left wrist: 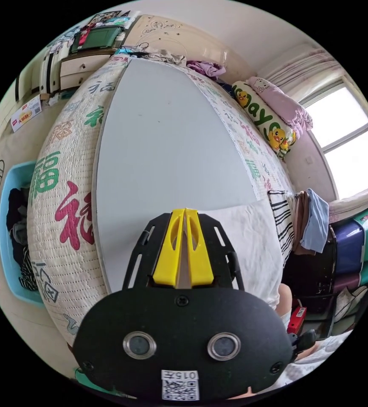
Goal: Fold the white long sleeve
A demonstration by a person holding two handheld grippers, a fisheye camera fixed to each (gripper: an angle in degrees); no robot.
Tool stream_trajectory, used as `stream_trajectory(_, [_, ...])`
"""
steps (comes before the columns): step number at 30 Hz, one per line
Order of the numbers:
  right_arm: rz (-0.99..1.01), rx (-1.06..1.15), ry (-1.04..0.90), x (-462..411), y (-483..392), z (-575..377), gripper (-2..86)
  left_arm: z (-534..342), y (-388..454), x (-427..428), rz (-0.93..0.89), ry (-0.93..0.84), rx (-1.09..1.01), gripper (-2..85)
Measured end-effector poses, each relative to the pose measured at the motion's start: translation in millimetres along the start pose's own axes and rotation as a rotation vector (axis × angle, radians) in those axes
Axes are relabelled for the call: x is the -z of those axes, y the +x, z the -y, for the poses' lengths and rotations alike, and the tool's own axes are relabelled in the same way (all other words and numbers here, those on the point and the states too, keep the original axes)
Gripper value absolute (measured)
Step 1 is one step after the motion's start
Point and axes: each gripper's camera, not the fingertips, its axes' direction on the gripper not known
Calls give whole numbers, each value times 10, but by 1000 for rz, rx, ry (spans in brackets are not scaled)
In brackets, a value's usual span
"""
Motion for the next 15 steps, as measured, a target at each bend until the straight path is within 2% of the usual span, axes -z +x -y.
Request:
stream_trajectory(2, [120,78,-8,152,-64,-67,16,10,4,-154,10,2,-4,-7])
stream_trajectory(5, [138,145,73,561,-75,-325,24,-69,-19,-162,52,53,9,-6])
stream_trajectory(9, [-77,52,244,1152,225,-735,42,-363,46,-80,-54,152,-34,-4])
stream_trajectory(11, [-256,-36,297,1351,485,-966,55,-541,180,-139,-91,167,-66,-2])
stream_trajectory(13, [-343,-108,283,1394,688,-1051,63,-607,313,-271,-115,145,-95,0])
stream_trajectory(15, [-326,-114,300,1406,825,-1079,68,-652,471,-458,-162,99,-117,3])
